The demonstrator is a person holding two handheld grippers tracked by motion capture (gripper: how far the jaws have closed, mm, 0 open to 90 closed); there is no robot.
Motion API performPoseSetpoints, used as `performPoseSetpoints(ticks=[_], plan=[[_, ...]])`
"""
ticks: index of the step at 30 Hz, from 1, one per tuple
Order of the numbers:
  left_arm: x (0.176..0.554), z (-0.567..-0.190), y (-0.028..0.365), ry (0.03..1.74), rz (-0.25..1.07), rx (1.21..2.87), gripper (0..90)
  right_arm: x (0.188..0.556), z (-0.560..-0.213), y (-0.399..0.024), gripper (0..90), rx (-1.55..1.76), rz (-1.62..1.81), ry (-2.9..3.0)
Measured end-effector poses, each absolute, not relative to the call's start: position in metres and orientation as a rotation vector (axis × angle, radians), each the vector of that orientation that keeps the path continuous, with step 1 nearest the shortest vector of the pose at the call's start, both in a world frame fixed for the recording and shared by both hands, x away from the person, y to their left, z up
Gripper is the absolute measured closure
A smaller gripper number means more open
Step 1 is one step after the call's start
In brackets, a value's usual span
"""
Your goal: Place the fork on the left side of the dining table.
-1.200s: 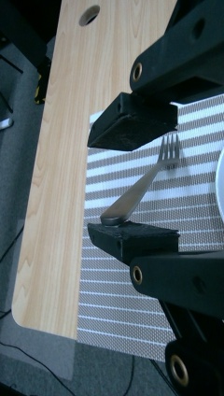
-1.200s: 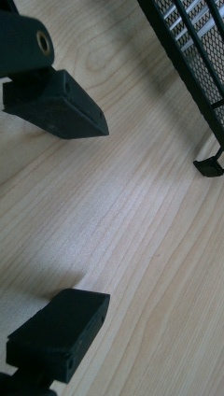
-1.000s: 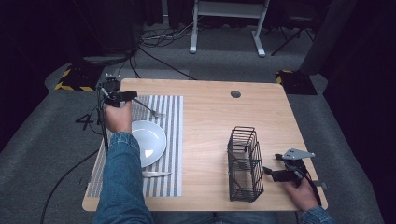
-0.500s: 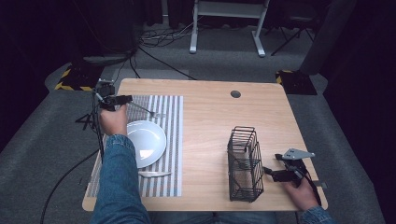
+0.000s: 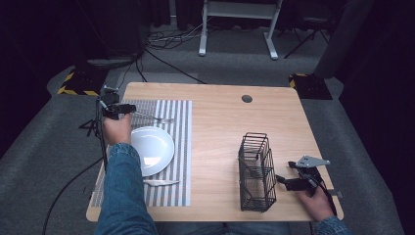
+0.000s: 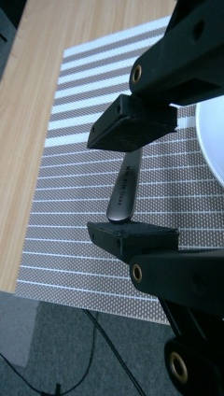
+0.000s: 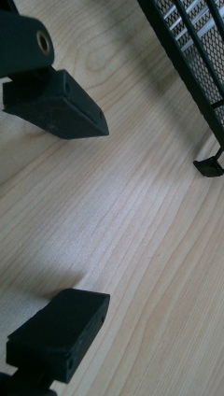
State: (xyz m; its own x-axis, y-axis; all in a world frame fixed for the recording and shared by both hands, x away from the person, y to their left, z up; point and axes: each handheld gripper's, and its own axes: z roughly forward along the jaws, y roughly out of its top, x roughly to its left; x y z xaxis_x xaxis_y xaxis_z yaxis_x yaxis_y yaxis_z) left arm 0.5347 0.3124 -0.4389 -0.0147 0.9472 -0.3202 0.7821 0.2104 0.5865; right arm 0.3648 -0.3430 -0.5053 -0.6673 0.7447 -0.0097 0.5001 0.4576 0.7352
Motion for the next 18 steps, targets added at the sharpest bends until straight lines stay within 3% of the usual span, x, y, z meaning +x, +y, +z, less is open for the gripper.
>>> performPoseSetpoints(ticks=[18], plan=[[0.538, -0.459, 0.319, 1.881, 0.277, 1.58, 53.4, 0.365, -0.505, -0.343, 16.4, 1.058, 1.037, 2.381]])
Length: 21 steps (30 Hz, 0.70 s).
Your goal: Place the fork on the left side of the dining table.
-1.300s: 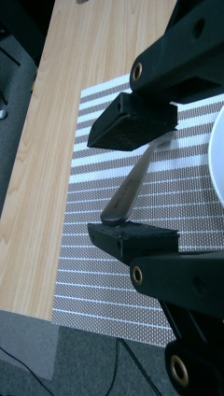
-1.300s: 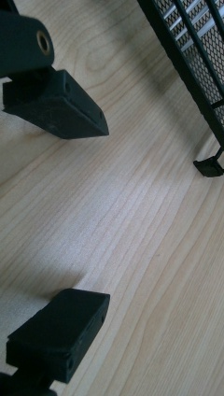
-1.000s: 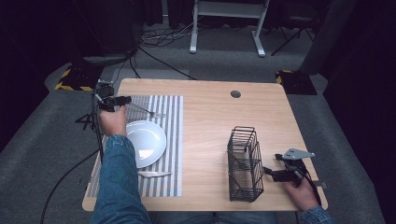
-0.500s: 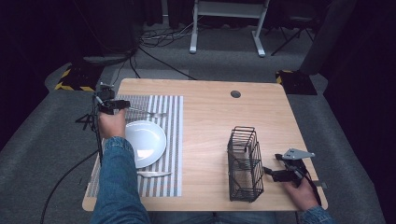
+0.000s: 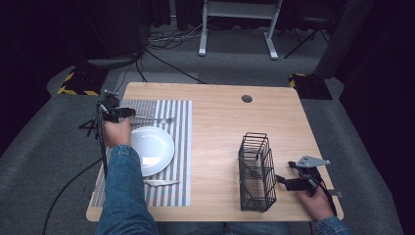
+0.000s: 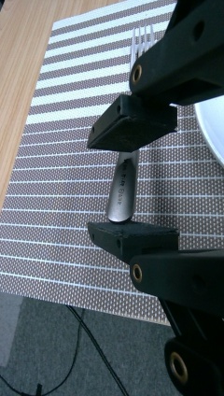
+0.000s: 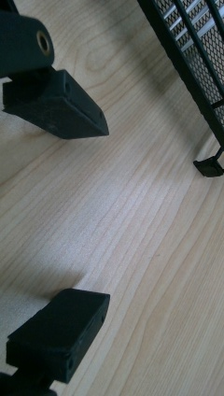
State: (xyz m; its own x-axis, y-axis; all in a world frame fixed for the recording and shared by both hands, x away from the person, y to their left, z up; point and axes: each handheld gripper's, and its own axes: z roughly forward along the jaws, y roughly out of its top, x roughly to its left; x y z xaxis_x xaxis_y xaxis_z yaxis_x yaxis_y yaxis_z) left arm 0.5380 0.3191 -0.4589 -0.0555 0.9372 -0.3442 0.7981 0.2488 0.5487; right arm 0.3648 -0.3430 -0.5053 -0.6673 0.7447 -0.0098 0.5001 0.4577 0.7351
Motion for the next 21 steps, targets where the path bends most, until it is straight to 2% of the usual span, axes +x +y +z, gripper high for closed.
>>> performPoseSetpoints(ticks=[13, 21], plan=[[0.549, -0.468, 0.318, 1.919, 0.288, 1.608, 51.4, 0.364, -0.505, -0.343, 16.4, 1.062, 1.032, 2.379], [0.539, -0.457, 0.329, 1.928, 0.336, 1.557, 49.2, 0.363, -0.505, -0.343, 16.4, 1.067, 1.032, 2.377]])
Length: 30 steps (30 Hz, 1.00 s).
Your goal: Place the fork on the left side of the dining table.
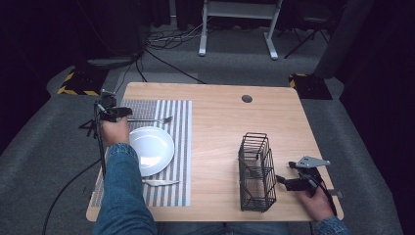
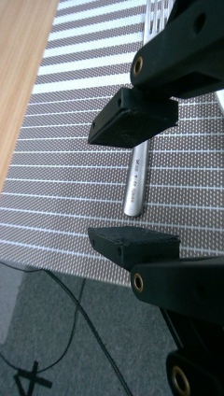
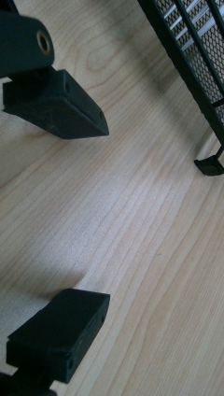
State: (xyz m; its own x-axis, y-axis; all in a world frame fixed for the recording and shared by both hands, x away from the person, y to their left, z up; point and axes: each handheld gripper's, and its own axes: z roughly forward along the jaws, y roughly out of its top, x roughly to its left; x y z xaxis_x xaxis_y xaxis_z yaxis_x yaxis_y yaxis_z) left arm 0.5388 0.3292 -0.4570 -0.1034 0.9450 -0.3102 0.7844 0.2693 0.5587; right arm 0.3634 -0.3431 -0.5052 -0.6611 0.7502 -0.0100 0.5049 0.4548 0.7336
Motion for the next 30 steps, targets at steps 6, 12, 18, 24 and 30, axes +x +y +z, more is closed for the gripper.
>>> performPoseSetpoints(ticks=[6, 12, 18, 24, 30], plan=[[0.526, -0.437, 0.326, 1.87, 0.392, 1.554, 49.1, 0.363, -0.505, -0.343, 16.4, 1.067, 1.032, 2.377], [0.507, -0.416, 0.323, 1.818, 0.435, 1.558, 49.1, 0.363, -0.505, -0.343, 16.4, 1.067, 1.03, 2.377], [0.488, -0.399, 0.316, 1.754, 0.462, 1.577, 49.1, 0.363, -0.505, -0.343, 16.4, 1.067, 1.03, 2.377], [0.467, -0.383, 0.309, 1.69, 0.469, 1.591, 48.9, 0.364, -0.505, -0.343, 16.4, 1.068, 1.031, 2.377], [0.444, -0.365, 0.294, 1.597, 0.511, 1.661, 48.3, 0.364, -0.505, -0.343, 16.4, 1.068, 1.031, 2.377]])
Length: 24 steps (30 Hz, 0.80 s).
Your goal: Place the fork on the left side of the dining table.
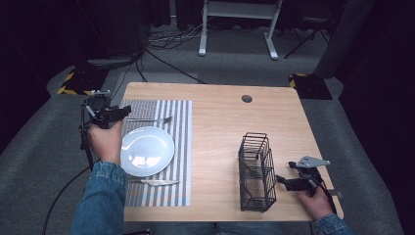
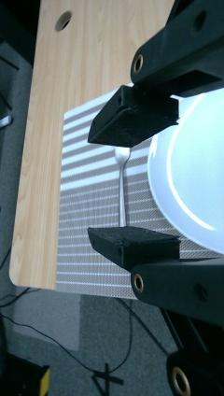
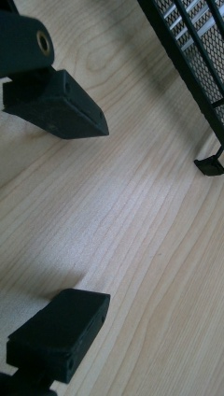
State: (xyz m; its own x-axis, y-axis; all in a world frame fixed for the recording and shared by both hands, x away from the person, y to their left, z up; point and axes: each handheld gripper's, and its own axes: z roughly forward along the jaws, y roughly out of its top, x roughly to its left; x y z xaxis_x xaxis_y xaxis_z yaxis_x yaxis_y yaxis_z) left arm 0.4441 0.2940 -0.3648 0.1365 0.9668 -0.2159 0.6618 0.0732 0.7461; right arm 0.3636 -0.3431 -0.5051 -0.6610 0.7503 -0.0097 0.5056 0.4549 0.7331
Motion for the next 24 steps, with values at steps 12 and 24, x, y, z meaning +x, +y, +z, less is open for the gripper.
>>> performPoseSetpoints(ticks=[12, 24], plan=[[0.398, -0.339, 0.264, 1.394, 0.496, 1.694, 47.1, 0.364, -0.505, -0.343, 16.4, 1.068, 1.032, 2.377], [0.355, -0.336, 0.235, 1.237, 0.45, 1.745, 46.6, 0.364, -0.505, -0.343, 16.4, 1.067, 1.031, 2.377]])
